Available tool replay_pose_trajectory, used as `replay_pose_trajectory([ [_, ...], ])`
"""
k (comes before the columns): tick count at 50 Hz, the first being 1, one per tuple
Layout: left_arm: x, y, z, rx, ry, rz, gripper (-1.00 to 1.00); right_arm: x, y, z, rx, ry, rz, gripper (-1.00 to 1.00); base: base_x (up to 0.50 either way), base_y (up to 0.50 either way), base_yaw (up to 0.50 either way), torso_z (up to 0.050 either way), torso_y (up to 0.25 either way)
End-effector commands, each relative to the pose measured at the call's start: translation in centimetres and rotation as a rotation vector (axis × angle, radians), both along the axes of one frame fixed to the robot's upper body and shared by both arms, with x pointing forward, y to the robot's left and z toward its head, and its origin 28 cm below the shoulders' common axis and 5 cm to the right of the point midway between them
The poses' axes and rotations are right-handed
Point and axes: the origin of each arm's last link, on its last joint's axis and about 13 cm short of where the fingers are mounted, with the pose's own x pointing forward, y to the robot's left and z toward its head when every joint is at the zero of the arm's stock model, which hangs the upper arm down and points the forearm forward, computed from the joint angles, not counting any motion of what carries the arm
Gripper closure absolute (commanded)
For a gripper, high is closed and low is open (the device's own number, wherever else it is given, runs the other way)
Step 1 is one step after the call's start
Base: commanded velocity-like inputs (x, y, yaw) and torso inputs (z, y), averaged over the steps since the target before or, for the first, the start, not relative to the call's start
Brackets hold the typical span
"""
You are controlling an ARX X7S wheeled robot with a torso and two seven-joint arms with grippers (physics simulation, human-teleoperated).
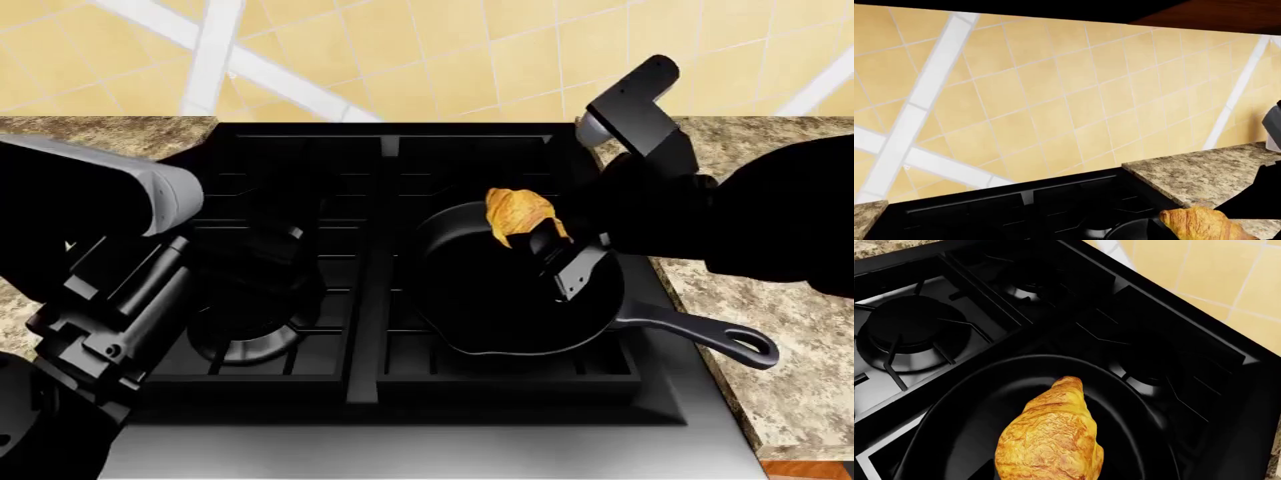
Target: Pick the croissant and place it on the pan. Then turn on the stove to warm the croissant.
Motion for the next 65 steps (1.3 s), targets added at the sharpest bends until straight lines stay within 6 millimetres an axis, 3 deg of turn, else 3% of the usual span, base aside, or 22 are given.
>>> replay_pose_trajectory([
  [1, 0.0, 0.0, -0.1, -0.002, 0.003, 0.002, -1.0, 0.7, 0.2, -0.9, -0.024, 0.026, 0.016, 1.0, 0.0, 0.0, 0.0, 0.0, 0.0],
  [31, 0.3, 0.1, -0.2, -0.015, 0.006, 0.001, -1.0, 1.0, 0.4, -1.9, -0.083, 0.059, 0.029, 1.0, 0.0, 0.0, 0.0, 0.0, 0.0],
  [32, 0.2, 0.1, -0.1, -0.016, 0.004, 0.002, -1.0, 1.0, 0.4, -1.9, -0.084, 0.059, 0.028, -1.0, 0.0, 0.0, 0.0, 0.0, 0.0],
  [51, -0.2, 0.0, 0.2, -0.017, -0.009, -0.007, -1.0, -0.4, 0.0, -0.5, -0.091, -0.005, 0.029, -1.0, 0.0, 0.0, 0.0, 0.0, 0.0],
  [65, -0.4, 0.1, 0.2, -0.041, -0.034, -0.019, -1.0, -3.4, 0.0, 0.2, -0.073, -0.08, 0.025, -1.0, 0.0, 0.0, 0.0, 0.0, 0.0],
])
